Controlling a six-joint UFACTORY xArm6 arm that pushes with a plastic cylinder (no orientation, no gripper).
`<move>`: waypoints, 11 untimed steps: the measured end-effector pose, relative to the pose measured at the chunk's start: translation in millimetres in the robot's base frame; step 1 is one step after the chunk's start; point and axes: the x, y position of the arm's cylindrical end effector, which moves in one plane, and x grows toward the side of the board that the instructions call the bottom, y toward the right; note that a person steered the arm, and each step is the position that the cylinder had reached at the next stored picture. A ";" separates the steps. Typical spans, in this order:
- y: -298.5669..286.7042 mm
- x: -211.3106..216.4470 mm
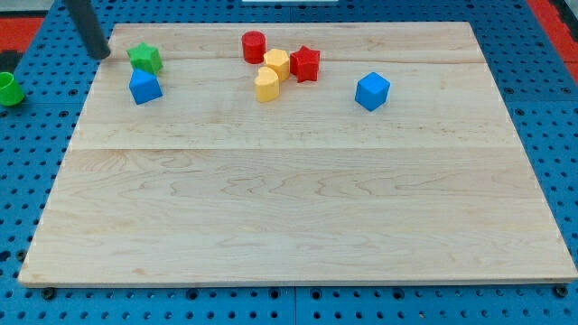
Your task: Move blue cube above green star
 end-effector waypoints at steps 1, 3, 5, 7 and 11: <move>92.2 16.6; 97.9 70.3; 145.3 112.2; 264.0 130.5; 350.1 70.6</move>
